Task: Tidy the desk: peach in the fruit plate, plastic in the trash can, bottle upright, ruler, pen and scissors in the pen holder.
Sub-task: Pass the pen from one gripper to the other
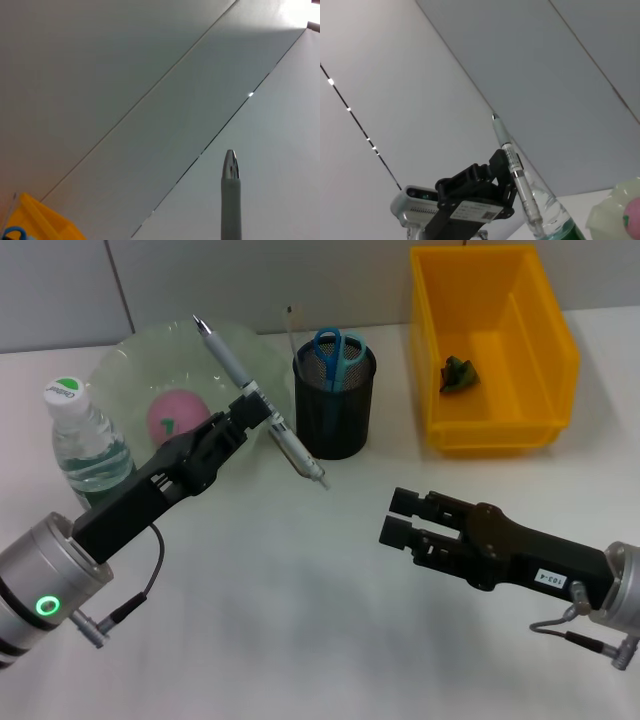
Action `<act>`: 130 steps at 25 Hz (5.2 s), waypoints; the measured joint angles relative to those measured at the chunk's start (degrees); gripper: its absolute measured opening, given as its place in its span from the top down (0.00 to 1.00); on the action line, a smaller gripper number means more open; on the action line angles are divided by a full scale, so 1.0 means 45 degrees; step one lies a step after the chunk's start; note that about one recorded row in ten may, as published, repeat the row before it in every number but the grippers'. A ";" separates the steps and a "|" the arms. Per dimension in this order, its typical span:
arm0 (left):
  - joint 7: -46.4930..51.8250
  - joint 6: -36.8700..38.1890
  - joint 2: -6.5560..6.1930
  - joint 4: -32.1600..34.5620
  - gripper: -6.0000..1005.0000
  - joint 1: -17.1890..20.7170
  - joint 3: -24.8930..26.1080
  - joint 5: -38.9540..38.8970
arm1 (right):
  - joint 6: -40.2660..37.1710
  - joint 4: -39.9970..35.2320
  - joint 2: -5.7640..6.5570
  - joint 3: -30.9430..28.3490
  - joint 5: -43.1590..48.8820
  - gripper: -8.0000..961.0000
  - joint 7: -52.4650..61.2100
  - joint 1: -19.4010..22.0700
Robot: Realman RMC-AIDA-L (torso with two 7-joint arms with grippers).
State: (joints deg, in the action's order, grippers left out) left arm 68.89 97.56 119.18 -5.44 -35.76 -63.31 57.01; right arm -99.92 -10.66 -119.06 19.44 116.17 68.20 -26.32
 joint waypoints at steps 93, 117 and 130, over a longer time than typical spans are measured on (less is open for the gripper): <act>0.0741 -0.0182 0.0001 -0.2112 0.86 0.0266 0.6732 0.4498 | 0.2503 0.4270 -0.0162 -0.2002 -0.0659 0.30 -0.9392 -0.2003; 0.1128 -0.0155 0.0001 -0.2367 0.86 0.0272 0.6881 0.4498 | 0.2532 0.4804 -0.0163 -0.2479 -0.0606 0.30 -0.9979 -0.2096; 0.1070 -0.0159 0.0001 -0.2333 0.86 0.0259 0.6862 0.4498 | 0.2885 0.5010 -0.0163 -0.2659 -0.0591 0.47 -0.9980 -0.2180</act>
State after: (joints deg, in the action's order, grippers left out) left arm 73.71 96.84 119.18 -15.94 -34.60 -32.43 77.25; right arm -86.94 11.88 -119.79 7.47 113.51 23.28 -36.13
